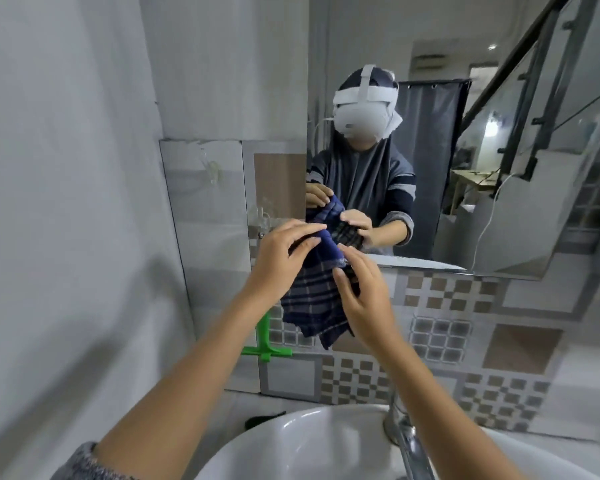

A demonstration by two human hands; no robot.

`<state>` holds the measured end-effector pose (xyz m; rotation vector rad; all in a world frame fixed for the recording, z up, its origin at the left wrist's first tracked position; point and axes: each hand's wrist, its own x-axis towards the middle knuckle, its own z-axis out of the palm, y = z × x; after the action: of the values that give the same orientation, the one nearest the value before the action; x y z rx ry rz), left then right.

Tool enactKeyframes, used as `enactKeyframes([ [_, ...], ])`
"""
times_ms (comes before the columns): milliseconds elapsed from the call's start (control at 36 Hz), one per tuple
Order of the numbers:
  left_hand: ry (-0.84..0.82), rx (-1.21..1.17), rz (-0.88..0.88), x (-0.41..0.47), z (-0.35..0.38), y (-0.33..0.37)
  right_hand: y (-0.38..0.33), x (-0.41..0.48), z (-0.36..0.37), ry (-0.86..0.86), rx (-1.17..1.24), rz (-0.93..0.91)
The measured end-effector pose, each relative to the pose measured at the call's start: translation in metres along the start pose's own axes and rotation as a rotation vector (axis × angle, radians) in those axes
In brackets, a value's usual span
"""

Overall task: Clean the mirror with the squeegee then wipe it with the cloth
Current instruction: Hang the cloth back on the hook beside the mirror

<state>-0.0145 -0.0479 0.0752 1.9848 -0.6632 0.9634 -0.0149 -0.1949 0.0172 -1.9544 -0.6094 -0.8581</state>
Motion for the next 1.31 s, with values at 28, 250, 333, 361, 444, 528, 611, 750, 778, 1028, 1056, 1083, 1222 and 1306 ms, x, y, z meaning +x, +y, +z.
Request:
enactKeyframes([
  [28, -0.02, -0.025, -0.01, -0.003, -0.004, 0.004, -0.005, -0.002, -0.007, -0.047, 0.054, -0.015],
  [250, -0.187, -0.085, -0.009, -0.034, -0.022, 0.035, -0.03, -0.021, -0.038, -0.198, 0.464, 0.137],
  [333, -0.221, -0.055, 0.032, -0.044, -0.025, 0.045, -0.036, -0.027, -0.04, -0.255, 0.532, 0.209],
  [361, -0.219, -0.045, 0.038, -0.046, -0.027, 0.048, -0.038, -0.03, -0.04, -0.266, 0.565, 0.226],
  [444, -0.18, -0.012, 0.036, -0.052, -0.032, 0.052, -0.043, -0.037, -0.042, -0.301, 0.648, 0.267],
  [528, -0.131, 0.036, 0.04, -0.059, -0.038, 0.054, -0.049, -0.04, -0.044, -0.359, 0.655, 0.274],
  [611, -0.099, 0.059, 0.032, -0.067, -0.044, 0.059, -0.054, -0.042, -0.043, -0.419, 0.594, 0.25],
  [750, -0.102, 0.12, -0.006, -0.078, -0.059, 0.068, -0.057, -0.043, -0.041, -0.48, 0.56, 0.259],
  [778, -0.104, 0.136, -0.01, -0.08, -0.062, 0.07, -0.057, -0.043, -0.041, -0.498, 0.542, 0.255],
  [1028, -0.135, 0.26, -0.133, -0.104, -0.088, 0.076, -0.067, -0.029, -0.039, -0.719, 0.327, 0.175],
  [1056, -0.14, 0.261, -0.15, -0.106, -0.09, 0.075, -0.067, -0.027, -0.038, -0.745, 0.302, 0.163],
  [1083, -0.142, 0.262, -0.169, -0.108, -0.092, 0.074, -0.068, -0.024, -0.037, -0.757, 0.271, 0.143],
  [1222, -0.103, 0.2, -0.307, -0.111, -0.102, 0.064, -0.079, -0.012, -0.024, -0.661, 0.15, 0.056],
  [1306, -0.098, 0.138, -0.377, -0.107, -0.112, 0.053, -0.089, -0.004, -0.014, -0.56, 0.109, 0.012],
])
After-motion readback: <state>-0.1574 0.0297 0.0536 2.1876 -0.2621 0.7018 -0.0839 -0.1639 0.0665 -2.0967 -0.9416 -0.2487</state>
